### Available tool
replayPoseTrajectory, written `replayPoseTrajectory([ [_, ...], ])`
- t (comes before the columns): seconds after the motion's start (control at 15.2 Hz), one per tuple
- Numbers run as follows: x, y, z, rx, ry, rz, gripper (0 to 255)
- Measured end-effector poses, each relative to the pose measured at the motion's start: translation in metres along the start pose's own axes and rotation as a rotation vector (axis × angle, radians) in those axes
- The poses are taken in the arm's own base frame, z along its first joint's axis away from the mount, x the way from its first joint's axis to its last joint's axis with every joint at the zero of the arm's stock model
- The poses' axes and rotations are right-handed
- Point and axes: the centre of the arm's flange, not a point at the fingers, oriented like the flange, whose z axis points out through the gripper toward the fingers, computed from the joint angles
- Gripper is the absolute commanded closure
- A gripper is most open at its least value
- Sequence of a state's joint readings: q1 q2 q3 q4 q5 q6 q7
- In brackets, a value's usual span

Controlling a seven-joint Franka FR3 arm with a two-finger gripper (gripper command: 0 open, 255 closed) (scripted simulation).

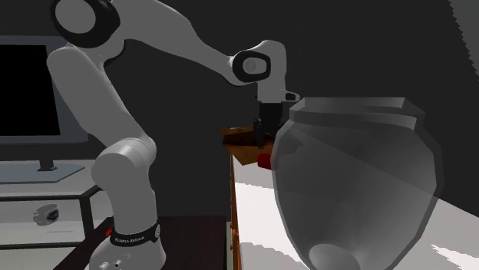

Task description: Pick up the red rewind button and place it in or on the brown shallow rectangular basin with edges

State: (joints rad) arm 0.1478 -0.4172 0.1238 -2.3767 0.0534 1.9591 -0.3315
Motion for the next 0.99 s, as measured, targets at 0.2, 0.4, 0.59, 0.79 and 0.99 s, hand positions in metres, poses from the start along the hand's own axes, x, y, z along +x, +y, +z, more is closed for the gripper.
replayPoseTrajectory([
  [0.2, 0.002, -0.001, 0.013, 0.0, 0.002, -0.011, 0],
  [0.4, 0.003, -0.001, 0.03, 0.0, 0.002, -0.013, 0],
  [0.59, 0.003, -0.001, 0.038, 0.0, 0.003, -0.013, 0],
  [0.79, 0.003, -0.001, 0.038, 0.0, 0.003, -0.013, 0],
  [0.99, 0.003, -0.001, 0.038, -0.001, 0.004, -0.013, 255],
])
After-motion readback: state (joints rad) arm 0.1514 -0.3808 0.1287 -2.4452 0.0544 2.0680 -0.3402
